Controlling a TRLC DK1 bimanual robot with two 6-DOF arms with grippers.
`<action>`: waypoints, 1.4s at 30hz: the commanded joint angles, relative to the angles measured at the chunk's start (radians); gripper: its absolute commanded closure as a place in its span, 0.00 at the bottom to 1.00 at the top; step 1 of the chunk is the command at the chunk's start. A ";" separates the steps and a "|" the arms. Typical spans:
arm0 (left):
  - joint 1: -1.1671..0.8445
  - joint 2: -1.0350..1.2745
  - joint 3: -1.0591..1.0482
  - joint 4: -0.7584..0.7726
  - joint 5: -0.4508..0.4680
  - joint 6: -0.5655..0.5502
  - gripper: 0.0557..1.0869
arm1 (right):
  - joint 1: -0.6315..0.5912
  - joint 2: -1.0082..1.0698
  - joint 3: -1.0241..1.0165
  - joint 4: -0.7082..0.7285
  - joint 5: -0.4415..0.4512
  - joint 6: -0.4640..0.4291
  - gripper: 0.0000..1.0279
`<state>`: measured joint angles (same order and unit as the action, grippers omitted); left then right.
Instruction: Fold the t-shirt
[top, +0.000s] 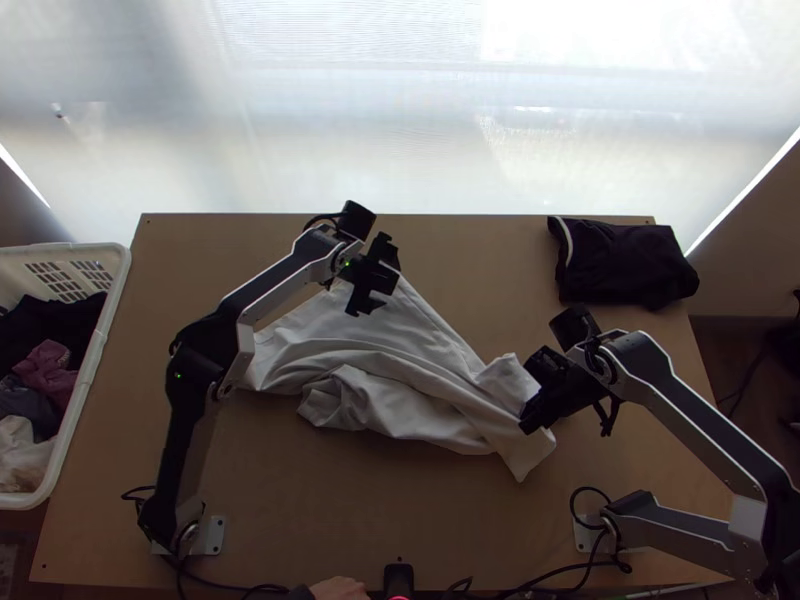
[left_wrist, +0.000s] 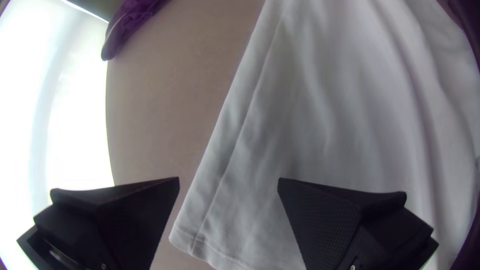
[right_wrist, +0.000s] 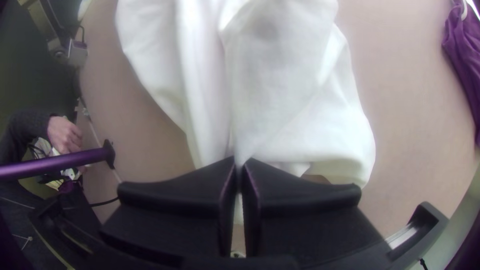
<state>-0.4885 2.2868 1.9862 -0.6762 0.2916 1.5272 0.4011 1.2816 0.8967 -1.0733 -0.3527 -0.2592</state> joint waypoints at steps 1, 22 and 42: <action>-0.001 0.096 0.125 -0.063 -0.003 0.033 0.08 | -0.001 0.002 -0.007 0.010 -0.002 0.000 0.97; 0.018 0.206 0.253 -0.171 -0.006 0.062 0.78 | -0.001 0.033 -0.002 0.021 -0.006 0.000 0.97; 0.051 0.155 0.284 -0.160 -0.006 -0.070 0.96 | 0.001 0.039 0.008 0.021 -0.023 -0.002 0.97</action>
<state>-0.4576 2.4973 2.2646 -0.8280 0.2859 1.5253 0.4007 1.3201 0.8970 -1.0519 -0.3672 -0.2596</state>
